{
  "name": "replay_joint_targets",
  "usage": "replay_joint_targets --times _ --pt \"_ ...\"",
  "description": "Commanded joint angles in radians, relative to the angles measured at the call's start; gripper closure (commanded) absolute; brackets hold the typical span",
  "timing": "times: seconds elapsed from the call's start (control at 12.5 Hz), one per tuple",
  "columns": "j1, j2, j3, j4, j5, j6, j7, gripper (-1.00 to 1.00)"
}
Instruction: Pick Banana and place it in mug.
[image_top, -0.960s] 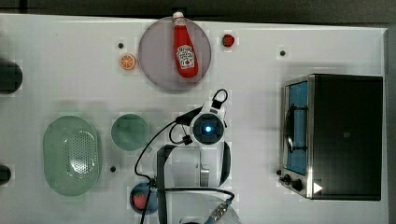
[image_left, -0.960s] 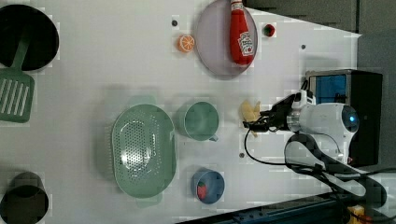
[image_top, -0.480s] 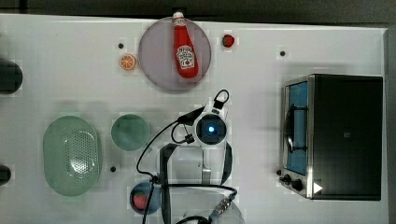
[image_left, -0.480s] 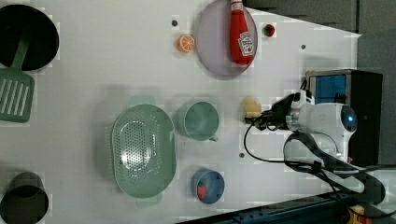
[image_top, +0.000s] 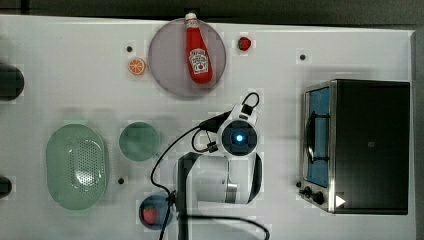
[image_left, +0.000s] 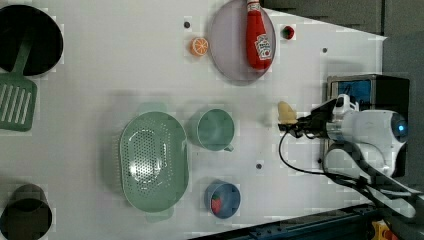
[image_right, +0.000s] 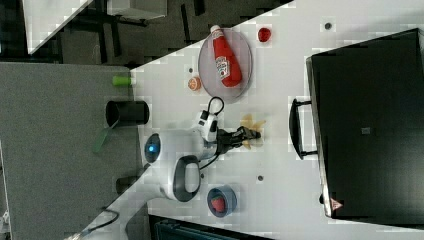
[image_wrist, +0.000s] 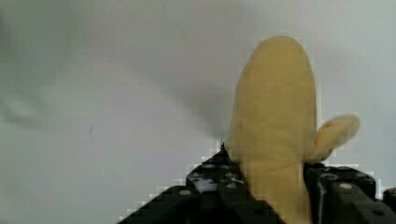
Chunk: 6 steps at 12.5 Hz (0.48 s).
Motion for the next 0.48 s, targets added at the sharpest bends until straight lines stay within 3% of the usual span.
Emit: replay_joint_targets --times 0.08,0.48 --pt "0.011 -0.195 -0.005 0.038 0.013 -0.222 -0.018 0.36" --pt "0.02 -0.398 0.052 0.137 0.014 -0.546 0.076 0.36"
